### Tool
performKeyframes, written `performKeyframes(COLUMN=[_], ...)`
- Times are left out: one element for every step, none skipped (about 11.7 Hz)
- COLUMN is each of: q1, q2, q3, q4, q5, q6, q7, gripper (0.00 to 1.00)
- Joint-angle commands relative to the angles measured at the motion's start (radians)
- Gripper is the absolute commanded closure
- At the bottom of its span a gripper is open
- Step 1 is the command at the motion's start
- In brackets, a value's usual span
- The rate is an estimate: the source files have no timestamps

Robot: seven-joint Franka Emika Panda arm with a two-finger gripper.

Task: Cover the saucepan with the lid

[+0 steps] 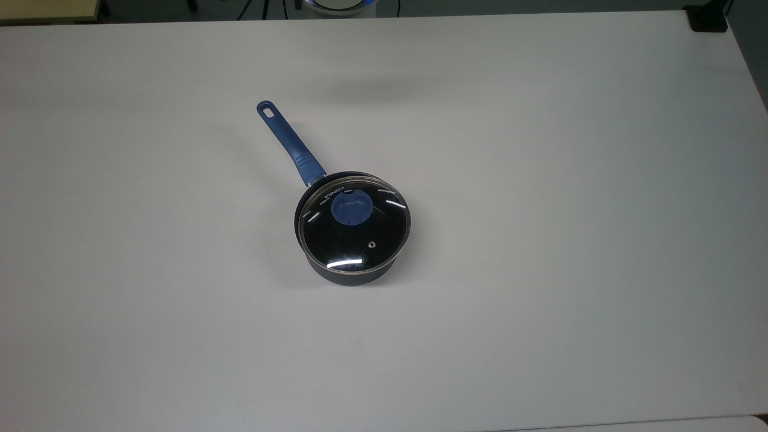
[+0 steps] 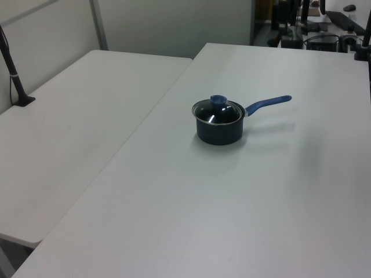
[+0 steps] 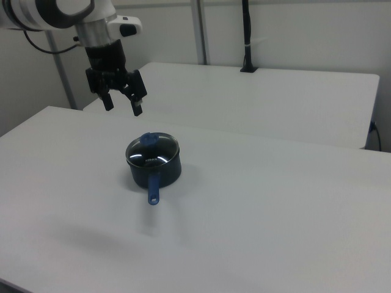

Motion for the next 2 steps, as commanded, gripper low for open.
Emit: performKeyframes(q1=[0.02, 0.02], q2=[-0.017, -0.015], q3=[-0.036, -0.036], q4=[-0.026, -0.025], q5=[0.017, 0.017], q6=[0.025, 0.028], q7=[-0.097, -0.103], gripper=[0.0, 0.0])
